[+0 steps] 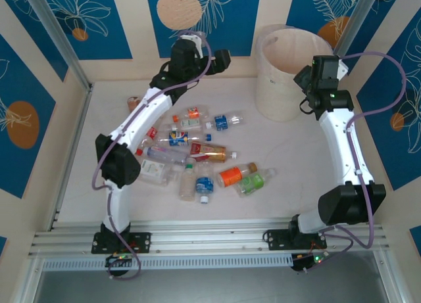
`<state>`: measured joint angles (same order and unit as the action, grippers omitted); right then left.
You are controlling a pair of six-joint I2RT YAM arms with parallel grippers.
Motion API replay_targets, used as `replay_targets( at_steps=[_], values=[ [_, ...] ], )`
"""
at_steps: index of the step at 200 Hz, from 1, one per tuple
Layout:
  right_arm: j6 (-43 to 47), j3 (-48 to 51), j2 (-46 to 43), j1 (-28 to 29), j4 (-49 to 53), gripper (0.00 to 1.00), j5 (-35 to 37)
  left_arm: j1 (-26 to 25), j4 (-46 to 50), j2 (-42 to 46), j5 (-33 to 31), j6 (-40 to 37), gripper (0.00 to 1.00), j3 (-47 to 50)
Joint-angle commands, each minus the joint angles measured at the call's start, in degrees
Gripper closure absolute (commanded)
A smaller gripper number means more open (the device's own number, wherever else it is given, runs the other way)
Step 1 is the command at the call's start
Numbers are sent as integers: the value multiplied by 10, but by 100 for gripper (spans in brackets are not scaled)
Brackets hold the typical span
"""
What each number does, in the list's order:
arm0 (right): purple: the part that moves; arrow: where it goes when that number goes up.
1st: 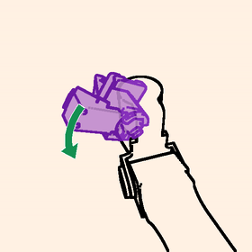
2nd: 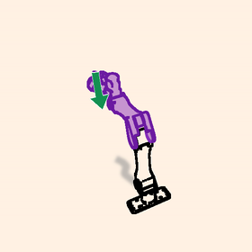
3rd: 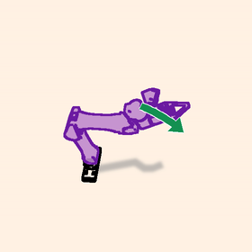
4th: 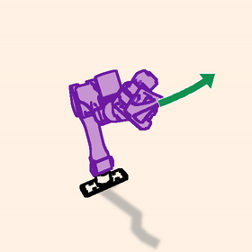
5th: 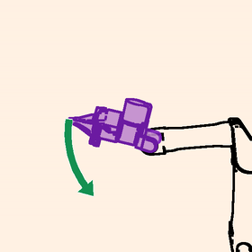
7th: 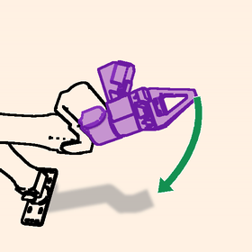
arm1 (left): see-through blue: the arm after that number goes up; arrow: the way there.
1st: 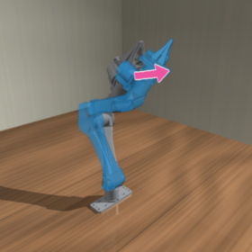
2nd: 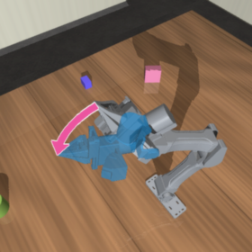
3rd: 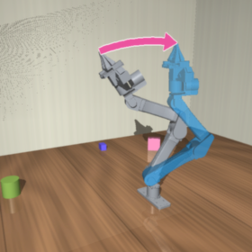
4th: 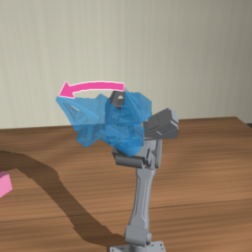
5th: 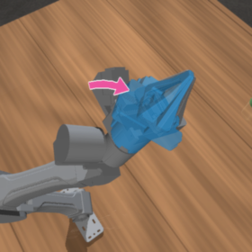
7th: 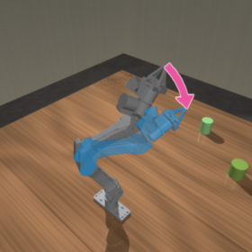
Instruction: Put the plastic bottles in the bin
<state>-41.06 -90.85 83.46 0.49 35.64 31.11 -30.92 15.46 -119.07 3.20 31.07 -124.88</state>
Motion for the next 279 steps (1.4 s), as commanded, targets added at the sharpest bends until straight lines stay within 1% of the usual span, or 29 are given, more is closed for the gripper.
replay_targets(
  at_steps=[1, 22, 44, 73, 115, 156, 177, 199, 239, 279],
  values=[
    [-24, 22, -16, 4, -56, 27, 10, -6, 56, -16, 19, 9, 1, -34],
    [-41, 40, -15, 21, -78, 29, 36, -11, 62, -18, 18, -2, 0, -30],
    [-45, 64, -13, 52, -109, 29, 80, -11, 60, -10, 21, -8, 1, -13],
    [-48, 104, -11, 70, -164, 27, 107, -11, 59, 10, 15, -29, 1, 16],
    [-49, 111, 4, 70, -203, 25, 106, -11, 61, 33, 3, -58, 0, 51],
    [-57, 122, -12, 66, -206, 22, 85, -11, 48, 44, -2, -55, 1, 91],
    [-57, 122, -15, 56, -208, 21, 75, -11, 46, 42, 3, -51, 1, 95],
    [-66, 106, 0, 47, -194, 18, 86, -11, 48, 43, 6, -49, 1, 97],
    [-97, 103, 25, 44, -218, 12, 117, -11, 53, 53, -4, -59, 1, 112],
    [-113, 86, 48, 44, -230, 12, 132, -11, 51, 70, -22, -71, 1, 142]
  ],
)
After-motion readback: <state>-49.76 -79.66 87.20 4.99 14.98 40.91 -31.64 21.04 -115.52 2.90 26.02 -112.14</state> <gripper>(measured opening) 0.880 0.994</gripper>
